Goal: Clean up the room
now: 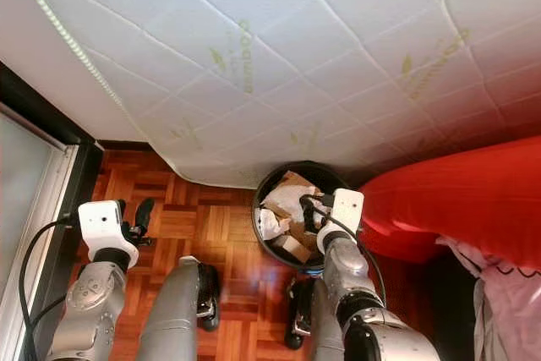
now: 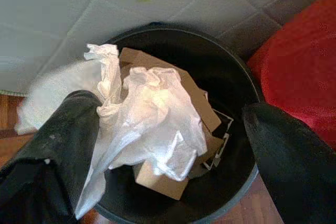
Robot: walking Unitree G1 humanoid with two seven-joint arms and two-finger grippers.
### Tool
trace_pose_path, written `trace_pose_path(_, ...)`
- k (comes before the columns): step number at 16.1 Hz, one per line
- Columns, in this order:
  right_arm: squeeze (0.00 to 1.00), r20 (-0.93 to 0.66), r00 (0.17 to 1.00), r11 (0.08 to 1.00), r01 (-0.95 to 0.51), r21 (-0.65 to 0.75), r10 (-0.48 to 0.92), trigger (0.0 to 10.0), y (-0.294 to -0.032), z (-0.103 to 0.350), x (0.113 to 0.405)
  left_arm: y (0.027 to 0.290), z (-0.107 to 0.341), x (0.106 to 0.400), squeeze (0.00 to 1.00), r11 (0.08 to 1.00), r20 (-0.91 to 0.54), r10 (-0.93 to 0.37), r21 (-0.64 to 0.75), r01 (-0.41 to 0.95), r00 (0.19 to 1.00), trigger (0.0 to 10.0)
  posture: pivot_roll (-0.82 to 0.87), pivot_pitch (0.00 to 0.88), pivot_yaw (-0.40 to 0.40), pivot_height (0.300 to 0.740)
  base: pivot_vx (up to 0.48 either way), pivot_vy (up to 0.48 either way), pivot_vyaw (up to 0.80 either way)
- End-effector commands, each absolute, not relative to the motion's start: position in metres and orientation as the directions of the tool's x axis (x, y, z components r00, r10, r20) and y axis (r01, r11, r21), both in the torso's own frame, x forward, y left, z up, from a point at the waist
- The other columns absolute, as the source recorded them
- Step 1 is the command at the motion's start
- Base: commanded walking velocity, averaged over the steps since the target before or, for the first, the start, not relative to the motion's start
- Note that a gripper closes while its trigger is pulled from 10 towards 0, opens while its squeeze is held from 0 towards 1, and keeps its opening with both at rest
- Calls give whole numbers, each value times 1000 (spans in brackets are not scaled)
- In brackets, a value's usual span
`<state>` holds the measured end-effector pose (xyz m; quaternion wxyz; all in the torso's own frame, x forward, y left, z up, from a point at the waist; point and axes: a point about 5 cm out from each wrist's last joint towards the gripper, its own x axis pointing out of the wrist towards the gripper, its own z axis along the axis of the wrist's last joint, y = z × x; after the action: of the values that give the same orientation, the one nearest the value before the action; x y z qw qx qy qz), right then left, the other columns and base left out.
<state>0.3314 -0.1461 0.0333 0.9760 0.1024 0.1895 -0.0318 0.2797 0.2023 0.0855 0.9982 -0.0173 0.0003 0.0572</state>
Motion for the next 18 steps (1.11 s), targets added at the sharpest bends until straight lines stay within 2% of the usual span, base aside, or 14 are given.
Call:
trace_pose_path(1,1000,-427,903,967,148,205,-48,10000,-152,18,319,204,76,271,0,992,-44,123,-33,-125,991,10000,235,443,-6,646,0,0,0)
trace_pose_path(5,1000,-471,879,980,148,136,-67,10000,-154,9,312,204,76,271,0,992,-45,123,-33,-124,991,10000,233,443,-5,646,0,0,0)
trace_pose_path(8,1000,-607,785,992,109,-57,-121,10000,-160,-8,298,204,76,272,0,992,-50,119,-32,-121,992,10000,236,445,-4,646,0,0,0)
trace_pose_path(9,369,-583,806,995,76,-65,-100,10000,-158,-5,301,204,76,272,0,992,-50,118,-32,-120,992,10000,236,445,-4,646,0,0,0)
trace_pose_path(10,0,-524,852,981,123,153,-25,10000,-149,5,310,204,76,272,0,992,-51,118,-32,-120,992,10000,238,445,-4,646,0,0,0)
trace_pose_path(11,0,-520,854,921,200,335,4,10000,-146,8,314,204,76,271,0,992,-51,118,-32,-120,992,10000,234,446,-5,646,0,0,0)
trace_pose_path(12,0,-555,832,943,191,274,-7,10000,-147,5,311,203,76,272,0,992,-52,116,-32,-118,992,10000,232,445,-5,646,0,0,0)
trace_pose_path(13,0,-559,828,967,170,191,-35,10000,-150,5,311,202,76,272,0,993,-52,115,-32,-117,992,10000,234,445,-5,646,0,0,0)
trace_pose_path(14,0,-507,859,993,6,-118,-65,10000,-151,11,316,202,76,272,0,993,-51,113,-32,-114,992,10000,234,443,-5,646,0,0,0)
trace_pose_path(15,0,-474,878,967,-70,-244,-56,10000,-149,14,317,202,77,272,0,993,-51,112,-33,-114,992,10000,236,444,-5,646,0,0,0)
trace_pose_path(16,0,-533,843,998,59,-32,-67,10000,-150,8,314,202,77,272,0,993,-50,113,-33,-115,992,10000,236,444,-6,646,0,0,0)
trace_pose_path(17,0,-583,810,971,190,146,-71,10000,-152,3,310,202,77,272,0,993,-50,114,-33,-116,992,10000,237,444,-6,646,0,0,0)
trace_pose_path(18,0,-599,796,949,247,198,-83,10000,-155,0,308,202,77,272,0,993,-51,115,-33,-117,992,10000,237,445,-5,646,0,0,0)
